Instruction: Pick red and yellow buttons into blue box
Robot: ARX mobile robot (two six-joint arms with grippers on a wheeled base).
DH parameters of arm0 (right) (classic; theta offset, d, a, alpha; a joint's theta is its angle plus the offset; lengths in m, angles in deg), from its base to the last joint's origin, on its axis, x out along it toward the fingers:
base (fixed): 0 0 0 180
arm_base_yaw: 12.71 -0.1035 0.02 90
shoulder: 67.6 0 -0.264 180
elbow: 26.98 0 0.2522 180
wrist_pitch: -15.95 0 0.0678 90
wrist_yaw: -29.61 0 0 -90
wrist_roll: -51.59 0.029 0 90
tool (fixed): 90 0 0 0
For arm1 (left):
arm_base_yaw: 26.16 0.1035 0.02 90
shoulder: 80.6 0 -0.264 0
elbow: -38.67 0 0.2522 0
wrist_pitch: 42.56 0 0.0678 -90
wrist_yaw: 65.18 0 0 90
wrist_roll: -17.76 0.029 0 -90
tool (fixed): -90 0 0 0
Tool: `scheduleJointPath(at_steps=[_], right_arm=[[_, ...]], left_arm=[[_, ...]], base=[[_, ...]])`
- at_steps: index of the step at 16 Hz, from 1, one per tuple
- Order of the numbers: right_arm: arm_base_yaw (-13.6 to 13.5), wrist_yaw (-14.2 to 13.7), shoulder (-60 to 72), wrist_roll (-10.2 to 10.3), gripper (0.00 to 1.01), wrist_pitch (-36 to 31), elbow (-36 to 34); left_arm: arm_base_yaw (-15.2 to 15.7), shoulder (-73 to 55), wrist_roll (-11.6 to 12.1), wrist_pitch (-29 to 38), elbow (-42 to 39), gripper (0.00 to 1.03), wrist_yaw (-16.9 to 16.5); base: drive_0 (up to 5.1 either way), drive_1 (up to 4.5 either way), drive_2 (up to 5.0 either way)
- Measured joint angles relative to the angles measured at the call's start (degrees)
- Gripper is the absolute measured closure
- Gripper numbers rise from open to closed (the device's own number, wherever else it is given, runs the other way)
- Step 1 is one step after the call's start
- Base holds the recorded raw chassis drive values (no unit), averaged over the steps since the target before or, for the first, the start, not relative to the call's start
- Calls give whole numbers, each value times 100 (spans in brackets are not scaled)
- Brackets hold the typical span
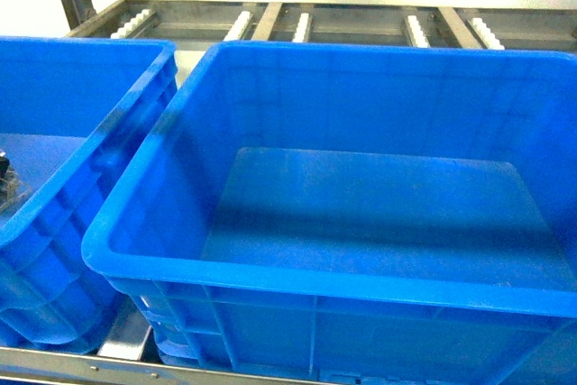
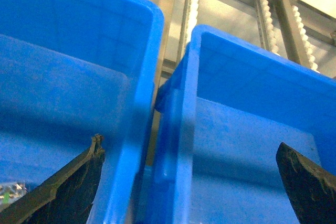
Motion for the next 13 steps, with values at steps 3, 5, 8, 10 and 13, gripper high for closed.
scheduleJointPath(at_steps=[3, 5, 8, 10, 13], right_arm=[[256, 94, -511, -201, 3, 181, -393], [256, 116, -503, -238, 3, 177, -393], [256, 120, -503, -240, 3, 179, -393], [256, 120, -503, -240, 3, 179, -393], [256, 120, -503, -240, 3, 179, -393]], left_arm=[[0, 0, 0, 2, 0, 74, 0], [0, -79, 7, 61, 2, 74, -17], [-240, -1381, 238, 531, 688, 74, -77], [-533, -2203, 304, 723, 1080, 74, 35], [-863, -3401, 282, 1019, 1591, 74, 352]], base=[[0, 0, 0], [0, 0, 0], [0, 0, 0], [0, 0, 0], [0, 0, 0]])
